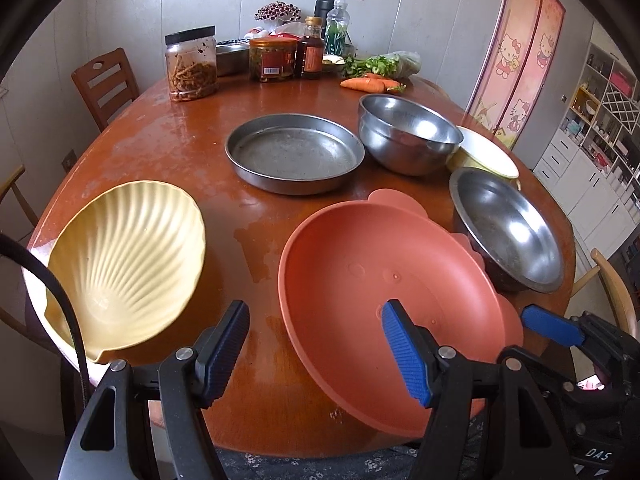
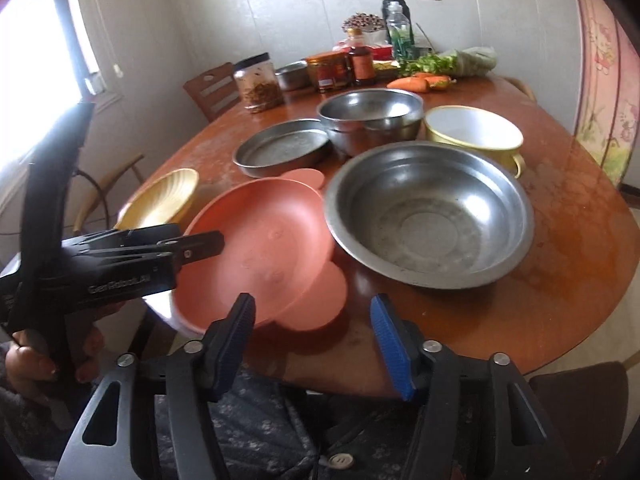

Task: Organize plates and bowls
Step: 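Grasp the rim of the orange bear-eared plate with the left tool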

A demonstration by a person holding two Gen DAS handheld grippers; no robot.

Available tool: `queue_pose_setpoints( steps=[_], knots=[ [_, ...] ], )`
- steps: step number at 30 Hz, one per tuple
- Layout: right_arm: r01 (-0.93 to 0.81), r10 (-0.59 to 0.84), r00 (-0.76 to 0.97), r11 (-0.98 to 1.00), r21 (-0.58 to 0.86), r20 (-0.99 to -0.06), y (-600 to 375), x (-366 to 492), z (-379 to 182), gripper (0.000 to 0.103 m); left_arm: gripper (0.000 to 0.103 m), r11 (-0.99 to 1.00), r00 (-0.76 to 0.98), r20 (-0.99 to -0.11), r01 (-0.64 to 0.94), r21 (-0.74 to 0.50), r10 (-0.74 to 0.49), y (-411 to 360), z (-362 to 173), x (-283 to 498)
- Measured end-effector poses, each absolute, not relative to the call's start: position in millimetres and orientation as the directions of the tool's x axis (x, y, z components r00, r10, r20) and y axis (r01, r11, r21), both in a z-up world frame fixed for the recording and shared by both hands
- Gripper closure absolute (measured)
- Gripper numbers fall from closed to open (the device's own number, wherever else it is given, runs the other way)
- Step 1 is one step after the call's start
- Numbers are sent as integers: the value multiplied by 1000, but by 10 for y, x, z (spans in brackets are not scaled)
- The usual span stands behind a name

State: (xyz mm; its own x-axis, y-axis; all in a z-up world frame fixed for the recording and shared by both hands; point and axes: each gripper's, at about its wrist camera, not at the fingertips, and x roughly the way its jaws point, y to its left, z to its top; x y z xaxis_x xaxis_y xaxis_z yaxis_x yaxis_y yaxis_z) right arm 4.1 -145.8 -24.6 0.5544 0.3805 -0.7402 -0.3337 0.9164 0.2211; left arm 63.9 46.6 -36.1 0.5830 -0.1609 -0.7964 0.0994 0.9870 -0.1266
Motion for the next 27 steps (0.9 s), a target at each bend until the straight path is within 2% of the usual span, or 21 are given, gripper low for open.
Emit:
queue_pose_setpoints(
  steps=[7,10,27],
  knots=[
    [-353,392,553,910,219,-735,-1384,94,-295,55,35,983,567,-803,109,-146,-182,434,-470,692],
    [-363,390,555,908,208,-735,-1354,98,-298,56,45,980,572,-796,133,-148,-198,390,-476,670],
    [-434,415,548,883,178,-726,-993,166,-210,59,45,988,596,-788,81,-131,-153,573,-370,623]
  ],
)
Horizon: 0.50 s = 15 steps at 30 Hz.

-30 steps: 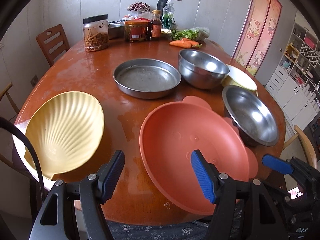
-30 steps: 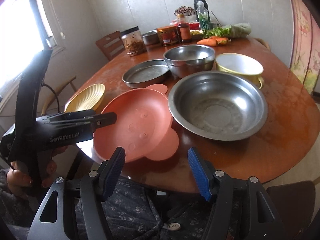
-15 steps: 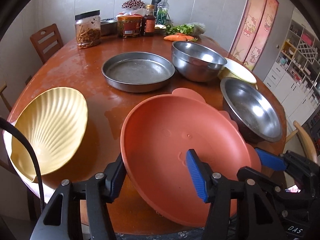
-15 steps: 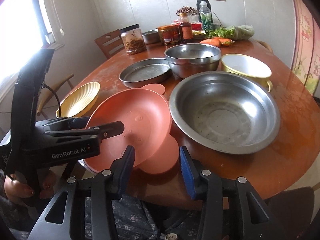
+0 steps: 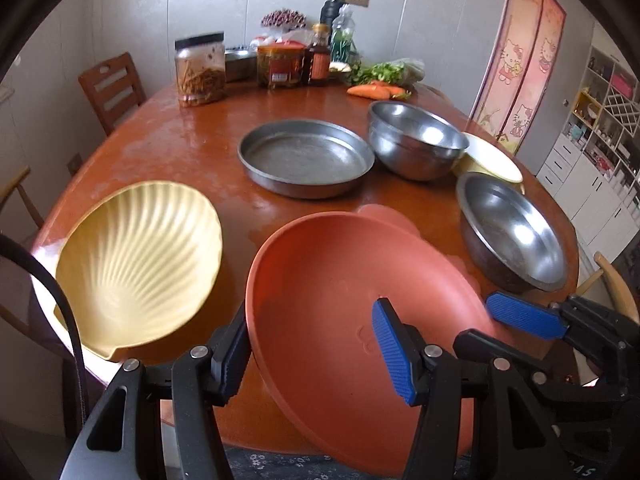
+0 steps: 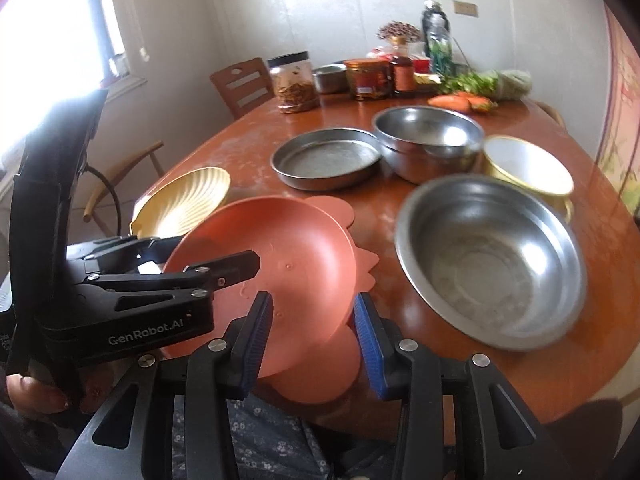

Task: Organize plates and bowls
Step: 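Grasp the rim of the orange bear-eared plate with the left tool, then lift the orange plate with the left tool and lower it onto the yellow bowl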

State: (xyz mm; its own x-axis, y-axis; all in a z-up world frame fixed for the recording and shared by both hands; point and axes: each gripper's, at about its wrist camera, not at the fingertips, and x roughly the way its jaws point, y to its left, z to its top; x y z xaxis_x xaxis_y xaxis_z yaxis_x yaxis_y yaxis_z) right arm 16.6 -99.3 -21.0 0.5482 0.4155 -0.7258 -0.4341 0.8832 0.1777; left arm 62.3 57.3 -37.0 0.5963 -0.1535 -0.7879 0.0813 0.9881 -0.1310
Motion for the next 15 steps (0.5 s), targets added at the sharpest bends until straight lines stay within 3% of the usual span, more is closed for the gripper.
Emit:
queue_pose_setpoints(
  steps=[7,15],
  knots=[
    [-402,411,492,889,219,-767,-1018,242,-388,59,45,986,583,-796,88,-141,-166,562,-471,639],
    [-437,429,531,877,198,-730,-939,271,-217,60,45,985,600,-781,87,-149,-171,598,-343,607]
  ],
)
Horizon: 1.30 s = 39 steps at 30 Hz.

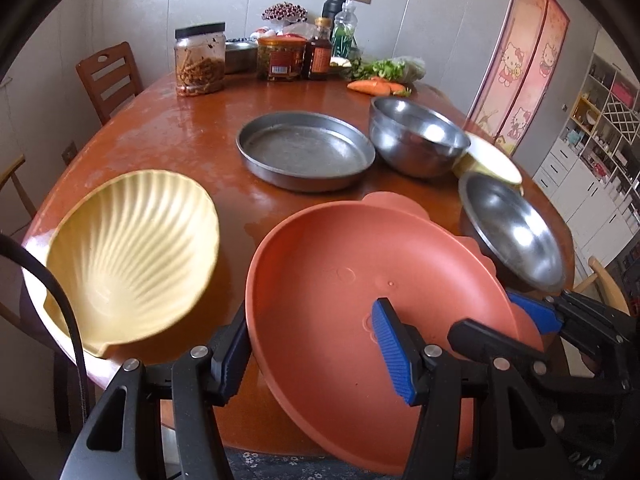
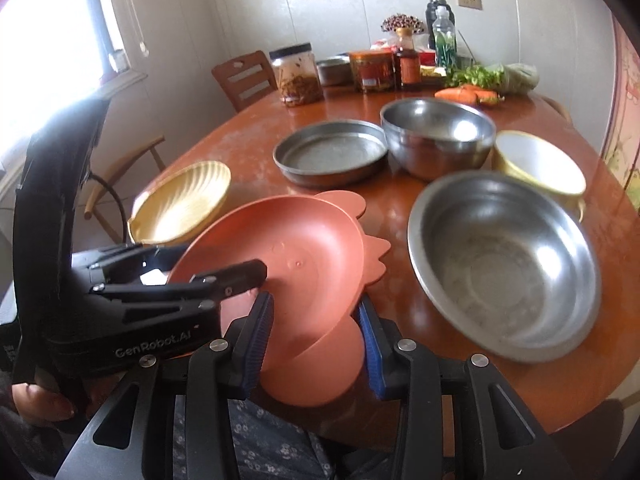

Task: Organize plates and bowls
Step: 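Lift the orange plate with the left tool and lower it onto the yellow bowl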

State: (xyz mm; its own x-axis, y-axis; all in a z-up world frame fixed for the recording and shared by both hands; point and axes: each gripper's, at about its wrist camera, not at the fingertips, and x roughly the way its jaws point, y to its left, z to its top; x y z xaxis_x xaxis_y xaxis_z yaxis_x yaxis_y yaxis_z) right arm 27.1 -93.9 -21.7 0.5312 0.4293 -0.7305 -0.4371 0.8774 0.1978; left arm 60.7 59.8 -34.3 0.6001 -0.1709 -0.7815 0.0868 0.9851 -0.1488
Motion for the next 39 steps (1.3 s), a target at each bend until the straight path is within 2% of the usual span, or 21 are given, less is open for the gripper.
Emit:
queue_pose_setpoints(
  steps=[10,20,25,39],
  knots=[
    [-501,485,573,845,185,-660,-726,345,170,60,45,994,687,-720,34,-101,-97,856,116,550],
    [-642,583,539,752,152,-608,-97,564,489,60,45,991,740,-671,-121,-64,47,1473,473,594],
    [-712,622,486,689,134,-614,295,746,455,60,45,977,719,-687,-202,-62,104,1737,384,648],
    [-753,600,376,642,144,-707,668,1113,-126,60,45,962,634,-765,-265,-72,117,1981,-136,725]
  ],
)
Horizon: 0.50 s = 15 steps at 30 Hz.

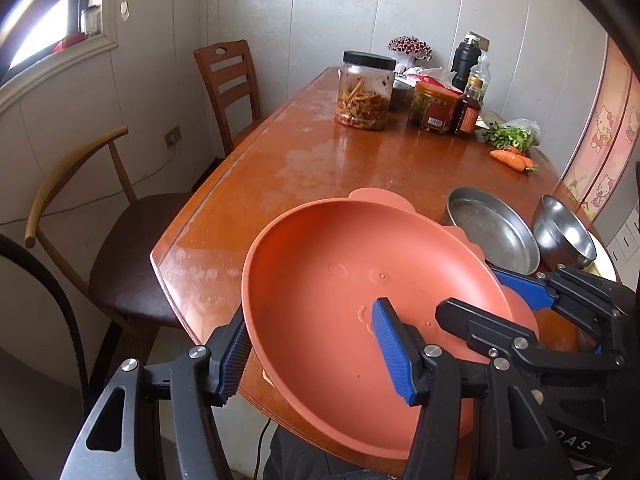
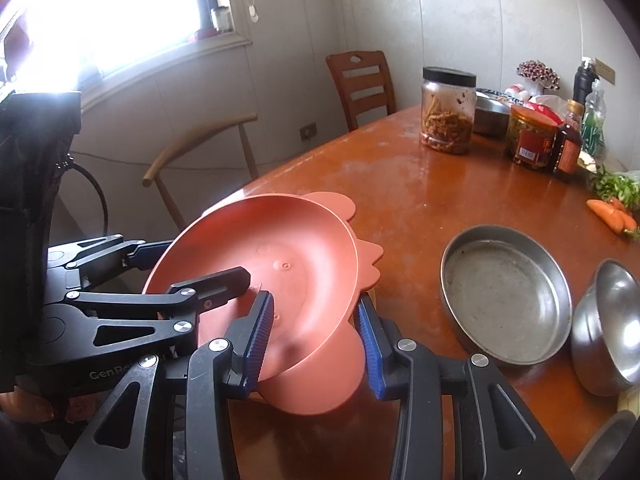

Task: Organize plates and bowls
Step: 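Lift the orange plate with the left tool and lower it onto the yellow bowl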

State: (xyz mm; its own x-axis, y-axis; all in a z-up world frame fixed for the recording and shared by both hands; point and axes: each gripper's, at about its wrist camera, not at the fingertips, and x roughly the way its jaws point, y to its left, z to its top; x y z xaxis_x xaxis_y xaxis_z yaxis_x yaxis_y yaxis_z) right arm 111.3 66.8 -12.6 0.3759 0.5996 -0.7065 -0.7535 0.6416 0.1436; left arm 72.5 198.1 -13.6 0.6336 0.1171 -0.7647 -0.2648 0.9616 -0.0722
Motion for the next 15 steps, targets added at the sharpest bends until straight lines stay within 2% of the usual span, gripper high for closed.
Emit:
queue_pose_setpoints(
  steps=[15],
  knots=[
    [-757,582,388,644,113,-715,707,1188,-258,60,45,963,609,-776,-268,-8,163,1946,-286,721]
  ],
)
